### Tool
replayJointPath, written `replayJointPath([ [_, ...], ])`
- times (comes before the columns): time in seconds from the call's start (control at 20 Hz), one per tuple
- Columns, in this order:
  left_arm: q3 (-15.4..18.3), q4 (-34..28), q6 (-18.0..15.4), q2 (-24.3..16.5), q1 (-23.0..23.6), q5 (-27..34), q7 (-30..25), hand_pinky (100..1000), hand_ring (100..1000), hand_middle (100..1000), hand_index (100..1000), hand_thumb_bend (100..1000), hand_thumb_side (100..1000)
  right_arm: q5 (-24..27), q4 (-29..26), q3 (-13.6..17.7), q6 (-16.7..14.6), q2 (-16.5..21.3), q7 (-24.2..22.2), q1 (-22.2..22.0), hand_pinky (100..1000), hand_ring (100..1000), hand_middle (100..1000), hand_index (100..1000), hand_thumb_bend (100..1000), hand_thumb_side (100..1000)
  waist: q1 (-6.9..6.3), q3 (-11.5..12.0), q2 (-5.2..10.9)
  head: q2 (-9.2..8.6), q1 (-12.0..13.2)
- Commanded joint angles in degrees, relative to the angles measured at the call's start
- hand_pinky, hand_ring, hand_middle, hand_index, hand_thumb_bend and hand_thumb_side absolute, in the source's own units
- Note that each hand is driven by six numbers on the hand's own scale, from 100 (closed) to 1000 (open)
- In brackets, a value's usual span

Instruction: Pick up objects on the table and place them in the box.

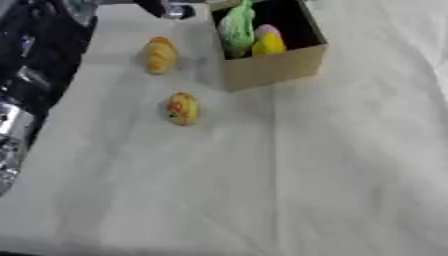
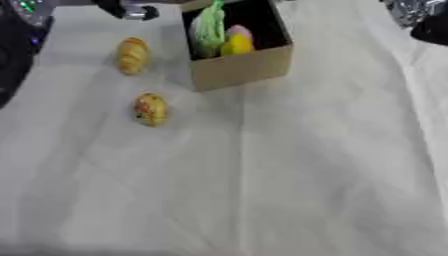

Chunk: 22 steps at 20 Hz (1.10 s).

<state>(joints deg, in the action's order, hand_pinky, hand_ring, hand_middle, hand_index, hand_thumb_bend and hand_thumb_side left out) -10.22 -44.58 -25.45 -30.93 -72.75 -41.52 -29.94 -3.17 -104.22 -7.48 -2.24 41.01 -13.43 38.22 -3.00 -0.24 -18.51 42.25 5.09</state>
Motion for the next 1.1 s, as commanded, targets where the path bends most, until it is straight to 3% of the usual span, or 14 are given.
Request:
replayJointPath([
  [0.05,-1.2,-1.6,0.1,-4.8,0.6,2.5,-3.1,839,775,770,896,494,477,0.1,-0.8,1.0,0.1,1.7,0.6,0.5,878,713,608,748,100,515,0.44,0.2,1.65,0.0,-0.8],
  [0.45,-1.0,3.7,0.2,-4.4,1.3,-0.2,-7.2,842,787,778,897,540,440,0.2,-0.9,0.9,0.2,1.5,0.8,1.1,878,713,607,747,100,514,0.85,-1.0,0.84,-1.11,-0.5],
  [1.1,3.5,11.7,1.5,-1.5,0.5,-11.0,-1.3,836,794,796,894,512,419,0.5,-1.2,1.1,0.5,1.5,1.4,1.8,877,709,604,744,100,513,0.9,-2.8,-0.67,-2.76,0.6],
])
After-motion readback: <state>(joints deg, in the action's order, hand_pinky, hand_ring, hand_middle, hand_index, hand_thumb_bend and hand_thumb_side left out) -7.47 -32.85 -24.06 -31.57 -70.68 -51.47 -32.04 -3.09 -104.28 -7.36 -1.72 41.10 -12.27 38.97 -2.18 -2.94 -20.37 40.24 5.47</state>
